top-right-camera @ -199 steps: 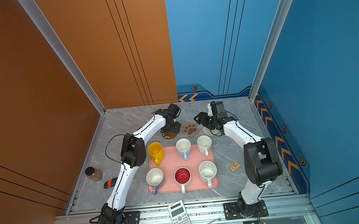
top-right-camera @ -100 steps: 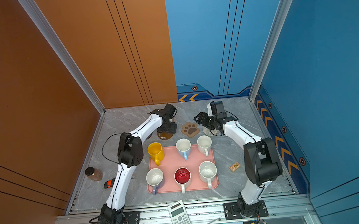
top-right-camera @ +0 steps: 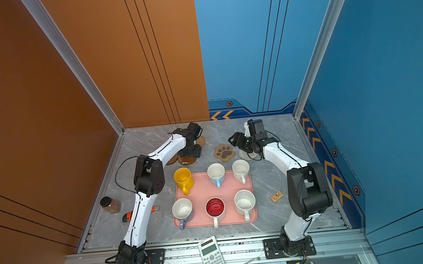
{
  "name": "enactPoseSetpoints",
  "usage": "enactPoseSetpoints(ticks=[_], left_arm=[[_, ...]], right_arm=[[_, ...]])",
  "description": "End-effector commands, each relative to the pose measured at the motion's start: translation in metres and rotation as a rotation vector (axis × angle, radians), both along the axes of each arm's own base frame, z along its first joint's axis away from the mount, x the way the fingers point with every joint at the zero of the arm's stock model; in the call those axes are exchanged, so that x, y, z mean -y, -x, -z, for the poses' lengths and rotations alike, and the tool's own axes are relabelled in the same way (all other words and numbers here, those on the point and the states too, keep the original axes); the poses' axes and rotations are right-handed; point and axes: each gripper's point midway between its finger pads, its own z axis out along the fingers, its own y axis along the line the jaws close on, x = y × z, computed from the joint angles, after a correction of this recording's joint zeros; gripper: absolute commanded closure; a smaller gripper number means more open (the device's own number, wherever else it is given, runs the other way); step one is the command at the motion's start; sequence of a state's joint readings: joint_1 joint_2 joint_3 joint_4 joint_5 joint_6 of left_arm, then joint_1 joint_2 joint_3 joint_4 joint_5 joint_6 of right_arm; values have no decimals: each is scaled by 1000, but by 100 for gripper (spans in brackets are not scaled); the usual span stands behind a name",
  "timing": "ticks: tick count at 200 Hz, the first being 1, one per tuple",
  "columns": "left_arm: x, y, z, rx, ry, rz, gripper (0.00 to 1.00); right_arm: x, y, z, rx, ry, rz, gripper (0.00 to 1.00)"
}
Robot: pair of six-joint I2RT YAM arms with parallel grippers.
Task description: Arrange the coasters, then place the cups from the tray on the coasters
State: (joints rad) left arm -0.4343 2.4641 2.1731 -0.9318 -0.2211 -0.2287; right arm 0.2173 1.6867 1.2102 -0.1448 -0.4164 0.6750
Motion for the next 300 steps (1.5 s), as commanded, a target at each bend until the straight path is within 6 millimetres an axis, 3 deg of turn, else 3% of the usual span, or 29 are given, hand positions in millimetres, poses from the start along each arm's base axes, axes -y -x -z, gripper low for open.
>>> enactPoseSetpoints(ticks=[1, 44, 76, 116, 154, 181, 256, 300], left_arm=[[-18, 9, 0, -35, -37, -8, 20], [-25, 5, -9, -17, -37, -15, 20], [-22, -6, -34, 35, -7, -5, 19], [-8, -21, -79, 137, 66, 4, 19], [15, -39, -100, 204, 129, 36, 21], [28, -54, -96, 231, 161, 39, 29], [40, -87, -65, 280, 228, -20, 69], [47, -94, -54, 289, 283, -55, 76]], right_arm=[[-6, 0, 4, -12, -9, -10, 35], [-8, -1, 3, -12, -7, -15, 35], [-10, -1, 2, -12, -7, -22, 35], [-9, -1, 0, -6, -7, -24, 35], [-9, 1, -1, -7, -11, -28, 35], [-9, 2, -3, 1, -7, -30, 35], [-6, 6, -5, 8, -3, -27, 35], [-6, 7, -5, 8, -2, -28, 35]])
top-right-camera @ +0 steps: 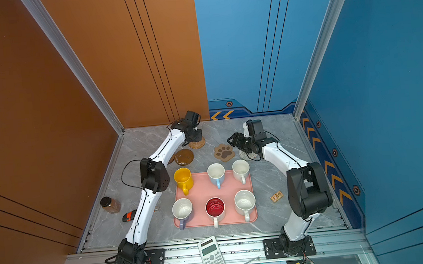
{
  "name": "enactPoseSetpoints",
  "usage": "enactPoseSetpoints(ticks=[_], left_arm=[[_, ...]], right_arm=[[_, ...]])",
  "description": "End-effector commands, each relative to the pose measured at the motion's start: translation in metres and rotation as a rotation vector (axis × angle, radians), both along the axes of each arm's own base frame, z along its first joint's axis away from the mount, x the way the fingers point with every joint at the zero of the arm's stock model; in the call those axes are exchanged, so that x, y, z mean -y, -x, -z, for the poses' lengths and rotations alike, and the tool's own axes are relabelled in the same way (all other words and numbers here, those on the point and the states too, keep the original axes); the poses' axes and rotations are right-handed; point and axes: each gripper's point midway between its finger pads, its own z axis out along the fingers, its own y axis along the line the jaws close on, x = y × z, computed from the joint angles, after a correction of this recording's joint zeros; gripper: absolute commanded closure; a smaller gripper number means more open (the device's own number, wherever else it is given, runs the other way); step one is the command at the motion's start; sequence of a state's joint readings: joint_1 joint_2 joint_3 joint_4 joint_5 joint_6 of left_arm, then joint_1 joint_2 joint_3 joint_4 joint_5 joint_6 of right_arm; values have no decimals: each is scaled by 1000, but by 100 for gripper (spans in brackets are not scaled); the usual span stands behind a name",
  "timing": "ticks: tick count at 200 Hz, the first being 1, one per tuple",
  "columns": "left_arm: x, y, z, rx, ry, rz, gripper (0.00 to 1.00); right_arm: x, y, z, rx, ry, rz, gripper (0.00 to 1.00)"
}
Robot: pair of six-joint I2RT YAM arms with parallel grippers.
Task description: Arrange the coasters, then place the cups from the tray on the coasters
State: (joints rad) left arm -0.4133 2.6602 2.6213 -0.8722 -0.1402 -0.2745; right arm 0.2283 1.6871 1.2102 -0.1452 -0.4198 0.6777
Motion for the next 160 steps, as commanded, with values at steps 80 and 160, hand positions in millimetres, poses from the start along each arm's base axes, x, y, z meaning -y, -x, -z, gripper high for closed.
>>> enactPoseSetpoints(ticks=[80, 160], left_arm=[[9, -6, 30, -56, 158, -81, 100], [7, 15, 52, -164, 162, -85, 98]], right_arm=[[1, 5, -10, 21, -13, -8, 35], [0, 7, -9, 22, -18, -15, 35]])
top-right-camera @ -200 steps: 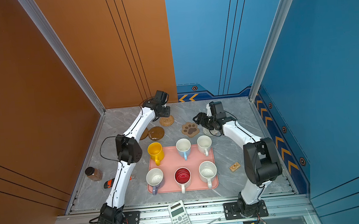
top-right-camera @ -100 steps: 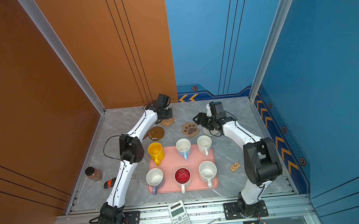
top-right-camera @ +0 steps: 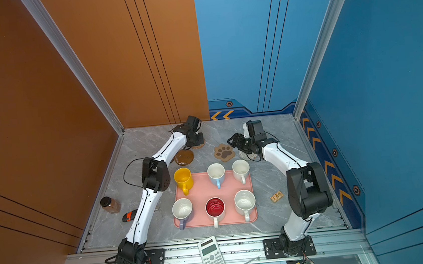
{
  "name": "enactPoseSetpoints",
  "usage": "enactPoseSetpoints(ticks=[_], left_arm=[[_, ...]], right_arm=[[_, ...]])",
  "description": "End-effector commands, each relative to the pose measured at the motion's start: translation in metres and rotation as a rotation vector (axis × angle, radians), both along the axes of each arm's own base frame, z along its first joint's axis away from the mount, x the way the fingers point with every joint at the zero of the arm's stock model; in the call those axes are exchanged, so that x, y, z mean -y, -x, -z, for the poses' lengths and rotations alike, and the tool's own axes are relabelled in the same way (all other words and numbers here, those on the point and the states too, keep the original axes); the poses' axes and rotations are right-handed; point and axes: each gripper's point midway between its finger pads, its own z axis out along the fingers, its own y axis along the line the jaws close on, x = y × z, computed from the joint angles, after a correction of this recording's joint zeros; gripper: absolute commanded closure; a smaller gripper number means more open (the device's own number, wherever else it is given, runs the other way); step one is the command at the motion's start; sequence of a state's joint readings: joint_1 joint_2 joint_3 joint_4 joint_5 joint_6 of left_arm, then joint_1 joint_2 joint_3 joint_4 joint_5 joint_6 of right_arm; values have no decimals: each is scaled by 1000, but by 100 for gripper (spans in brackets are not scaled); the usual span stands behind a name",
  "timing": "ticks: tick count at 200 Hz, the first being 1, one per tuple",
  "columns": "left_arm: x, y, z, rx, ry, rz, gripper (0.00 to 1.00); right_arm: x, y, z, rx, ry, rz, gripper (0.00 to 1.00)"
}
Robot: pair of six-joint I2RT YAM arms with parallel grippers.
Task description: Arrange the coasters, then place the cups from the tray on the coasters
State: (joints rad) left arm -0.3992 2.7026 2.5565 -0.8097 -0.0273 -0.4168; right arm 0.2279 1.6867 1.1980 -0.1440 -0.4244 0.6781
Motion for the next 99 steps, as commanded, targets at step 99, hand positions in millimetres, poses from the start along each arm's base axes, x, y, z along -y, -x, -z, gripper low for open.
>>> enactPoseSetpoints(ticks=[99], left_arm=[[28, 52, 21, -190, 88, 106, 98]], right_arm=[[-1, 6, -17, 45, -28, -10, 35]])
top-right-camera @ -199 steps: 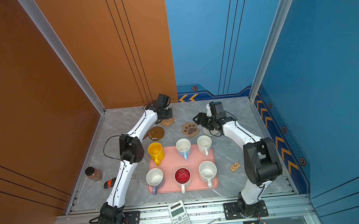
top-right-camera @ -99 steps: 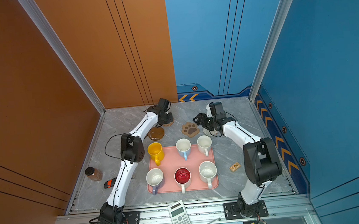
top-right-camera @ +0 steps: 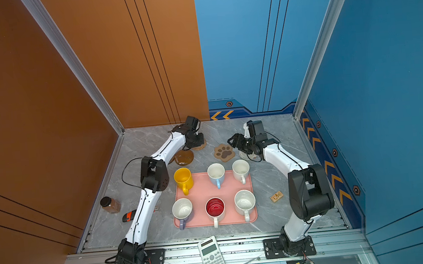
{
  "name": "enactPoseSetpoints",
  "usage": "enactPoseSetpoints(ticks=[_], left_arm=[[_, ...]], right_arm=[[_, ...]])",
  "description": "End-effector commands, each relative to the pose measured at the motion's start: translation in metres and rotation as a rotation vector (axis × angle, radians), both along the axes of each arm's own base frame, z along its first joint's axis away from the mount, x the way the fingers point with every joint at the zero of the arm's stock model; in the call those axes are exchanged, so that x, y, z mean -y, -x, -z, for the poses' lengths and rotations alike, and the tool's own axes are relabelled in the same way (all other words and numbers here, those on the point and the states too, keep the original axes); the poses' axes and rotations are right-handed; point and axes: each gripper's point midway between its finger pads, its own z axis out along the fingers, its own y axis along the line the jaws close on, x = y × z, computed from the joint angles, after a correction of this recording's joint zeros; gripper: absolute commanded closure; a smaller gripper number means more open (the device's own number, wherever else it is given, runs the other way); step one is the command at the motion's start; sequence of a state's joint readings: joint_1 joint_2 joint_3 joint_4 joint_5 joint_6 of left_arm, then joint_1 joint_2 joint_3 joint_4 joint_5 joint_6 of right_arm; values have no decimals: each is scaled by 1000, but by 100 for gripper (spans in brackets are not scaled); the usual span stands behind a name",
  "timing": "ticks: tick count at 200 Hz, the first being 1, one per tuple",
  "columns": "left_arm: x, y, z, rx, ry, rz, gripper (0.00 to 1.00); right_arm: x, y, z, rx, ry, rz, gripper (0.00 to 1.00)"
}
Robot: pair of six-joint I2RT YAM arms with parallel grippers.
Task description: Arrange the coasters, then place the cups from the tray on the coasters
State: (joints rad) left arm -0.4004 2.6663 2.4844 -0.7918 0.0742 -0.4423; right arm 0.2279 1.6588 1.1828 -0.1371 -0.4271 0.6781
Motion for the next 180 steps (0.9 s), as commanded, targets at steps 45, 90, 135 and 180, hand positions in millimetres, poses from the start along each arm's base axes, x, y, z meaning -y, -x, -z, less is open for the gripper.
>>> enactPoseSetpoints(ticks=[45, 90, 135, 180], left_arm=[[23, 65, 28, -186, -8, 143, 98], [27, 88, 41, -235, -39, 188, 98], [29, 104, 49, -275, -40, 206, 98], [33, 114, 47, -281, -52, 227, 98]], right_arm=[[-1, 3, -12, 35, -24, -7, 35], [-1, 3, -10, 32, -26, -6, 35], [-2, 3, -9, 32, -28, -7, 35], [-2, 3, -8, 35, -30, -6, 35]])
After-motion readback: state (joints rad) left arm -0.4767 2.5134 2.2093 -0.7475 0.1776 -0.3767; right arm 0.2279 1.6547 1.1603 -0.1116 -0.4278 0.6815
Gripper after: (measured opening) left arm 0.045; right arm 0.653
